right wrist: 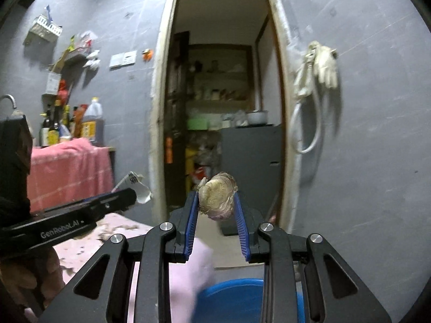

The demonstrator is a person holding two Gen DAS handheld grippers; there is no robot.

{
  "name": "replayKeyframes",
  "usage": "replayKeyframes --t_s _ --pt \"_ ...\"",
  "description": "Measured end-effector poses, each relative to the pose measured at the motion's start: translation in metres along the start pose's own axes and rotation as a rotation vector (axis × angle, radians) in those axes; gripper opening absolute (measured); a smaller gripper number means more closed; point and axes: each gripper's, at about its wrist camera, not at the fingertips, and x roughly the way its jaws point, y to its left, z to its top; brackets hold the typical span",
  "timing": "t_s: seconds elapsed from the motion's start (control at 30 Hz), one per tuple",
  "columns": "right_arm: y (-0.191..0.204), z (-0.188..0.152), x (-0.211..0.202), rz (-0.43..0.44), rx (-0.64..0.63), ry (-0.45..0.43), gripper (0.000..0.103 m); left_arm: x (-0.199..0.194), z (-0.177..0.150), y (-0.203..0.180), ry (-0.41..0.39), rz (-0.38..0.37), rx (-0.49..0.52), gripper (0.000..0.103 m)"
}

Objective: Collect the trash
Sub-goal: 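Carry both held items over the blue basin and open both grippers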

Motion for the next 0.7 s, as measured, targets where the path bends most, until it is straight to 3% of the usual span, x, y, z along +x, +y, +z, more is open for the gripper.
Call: replayKeyframes --t_s 0.13,0.27,0.7 --pt "-0.02 -0.003 -0.008 -0.049 0.005 -0.001 0.025 0.015 -0.001 -0.024 -0.004 -0.036 0.026 0.02" --pt "-0.039 -0.013 -0.009 -0.083 0.022 0.03 0.025 0.034 -0.01 -0.038 0.043 -0.055 0.037 0.021" --pt "-0.07 -0.069 0.014 -0.092 0.114 0.202 0.025 0.1 -0.06 -0.039 0.347 -0.042 -0.004 0.022"
